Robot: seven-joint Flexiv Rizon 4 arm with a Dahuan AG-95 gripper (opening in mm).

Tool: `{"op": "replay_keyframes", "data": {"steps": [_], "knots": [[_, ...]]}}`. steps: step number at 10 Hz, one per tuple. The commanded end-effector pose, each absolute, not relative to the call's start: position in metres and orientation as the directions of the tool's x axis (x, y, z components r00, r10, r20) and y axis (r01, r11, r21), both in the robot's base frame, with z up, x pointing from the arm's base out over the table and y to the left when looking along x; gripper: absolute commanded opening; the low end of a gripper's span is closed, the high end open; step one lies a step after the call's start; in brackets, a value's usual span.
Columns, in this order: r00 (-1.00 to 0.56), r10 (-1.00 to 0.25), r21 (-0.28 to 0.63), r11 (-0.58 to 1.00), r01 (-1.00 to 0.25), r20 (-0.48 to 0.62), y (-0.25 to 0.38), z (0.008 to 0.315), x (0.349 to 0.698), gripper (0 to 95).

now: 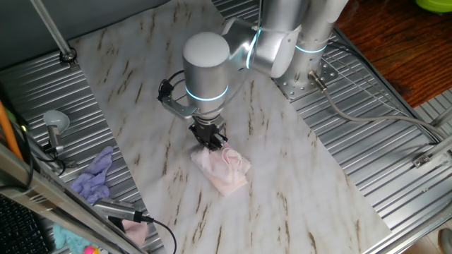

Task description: Clean the table with a cloth

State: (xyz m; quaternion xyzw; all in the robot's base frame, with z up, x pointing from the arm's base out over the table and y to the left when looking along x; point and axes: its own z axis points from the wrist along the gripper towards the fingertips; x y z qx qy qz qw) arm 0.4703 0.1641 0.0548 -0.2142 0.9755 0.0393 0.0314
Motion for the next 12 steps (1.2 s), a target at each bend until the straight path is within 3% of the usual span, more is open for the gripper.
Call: {"op": "replay_keyframes", "data": {"steps": [1,8,12], "knots": [[-0.87,-0.485,0.066,0.869,-0.491,-0.086,0.143,0.056,0.466,0.0],[-0.789,-0.611,0.017,0.79,-0.613,-0.069,0.076,0.053,0.459,0.0],[-0.821,-0.568,0.009,0.822,-0.57,-0.065,0.076,0.053,0.459,0.0]]}}
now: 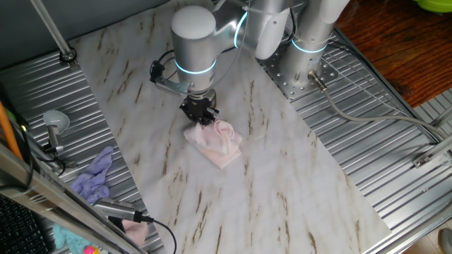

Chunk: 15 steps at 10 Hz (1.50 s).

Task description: Clean the table with a cloth

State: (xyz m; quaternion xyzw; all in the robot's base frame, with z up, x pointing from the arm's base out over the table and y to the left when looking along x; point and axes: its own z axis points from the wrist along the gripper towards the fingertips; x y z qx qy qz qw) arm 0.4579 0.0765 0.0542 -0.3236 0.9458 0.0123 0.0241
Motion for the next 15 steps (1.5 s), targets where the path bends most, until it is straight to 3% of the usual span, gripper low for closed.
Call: {"op": "replay_keyframes", "data": {"steps": [1,9,15], "knots": [[-0.83,-0.554,0.008,0.831,-0.556,-0.063,0.076,0.053,0.459,0.0],[-0.805,-0.587,0.003,0.808,-0.59,-0.085,0.076,0.053,0.459,0.0],[-0.76,-0.644,0.004,0.763,-0.647,-0.094,0.053,0.048,0.488,0.0]]}}
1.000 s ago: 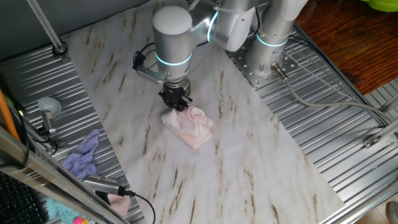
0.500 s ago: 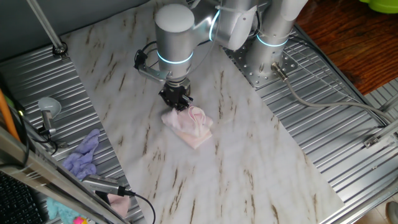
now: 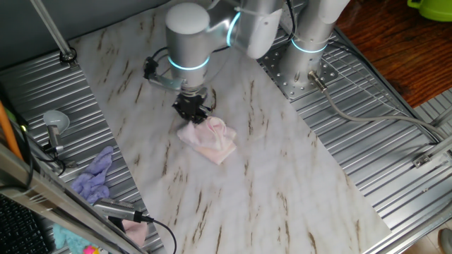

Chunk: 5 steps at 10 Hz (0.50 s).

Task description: Clean the table with a cloth

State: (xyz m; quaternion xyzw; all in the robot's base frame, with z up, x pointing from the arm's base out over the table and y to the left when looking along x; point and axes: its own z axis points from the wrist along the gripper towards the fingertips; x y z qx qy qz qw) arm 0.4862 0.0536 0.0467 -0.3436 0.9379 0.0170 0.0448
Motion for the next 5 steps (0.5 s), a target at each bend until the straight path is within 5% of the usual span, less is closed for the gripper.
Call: {"op": "replay_keyframes", "data": {"steps": [1,5], "knots": [[-0.757,-0.648,0.003,0.759,-0.651,-0.089,0.0486,0.0503,0.4951,0.0],[-0.761,-0.643,0.006,0.763,-0.646,-0.084,0.044,0.0512,0.5024,0.0]]}}
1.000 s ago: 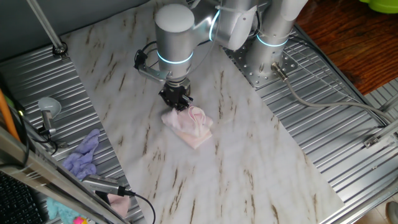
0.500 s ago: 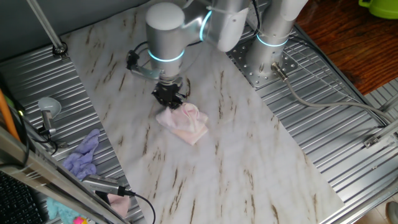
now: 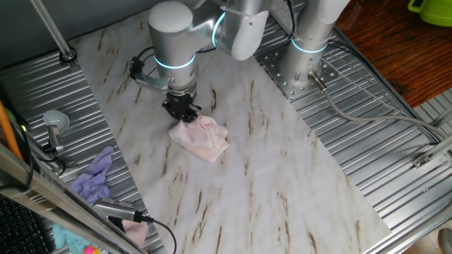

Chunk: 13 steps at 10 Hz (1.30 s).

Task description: Clean the table with a cloth

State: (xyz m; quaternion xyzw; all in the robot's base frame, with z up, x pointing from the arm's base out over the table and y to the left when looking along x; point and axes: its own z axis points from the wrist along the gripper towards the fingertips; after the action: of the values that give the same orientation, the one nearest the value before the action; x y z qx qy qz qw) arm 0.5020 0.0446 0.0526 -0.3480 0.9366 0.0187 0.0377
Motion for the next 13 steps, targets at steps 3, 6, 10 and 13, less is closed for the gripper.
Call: {"op": "replay_keyframes", "data": {"steps": [3,6,10,13], "knots": [[-0.785,-0.613,0.009,0.788,-0.616,-0.083,0.044,0.051,0.502,0.0],[-0.803,-0.587,0.018,0.806,-0.591,-0.1,0.044,0.051,0.502,0.0],[-0.784,-0.611,0.027,0.787,-0.617,-0.111,0.04,0.049,0.502,0.0],[-0.751,-0.652,0.011,0.755,-0.656,-0.107,0.021,0.04,0.501,0.0]]}}
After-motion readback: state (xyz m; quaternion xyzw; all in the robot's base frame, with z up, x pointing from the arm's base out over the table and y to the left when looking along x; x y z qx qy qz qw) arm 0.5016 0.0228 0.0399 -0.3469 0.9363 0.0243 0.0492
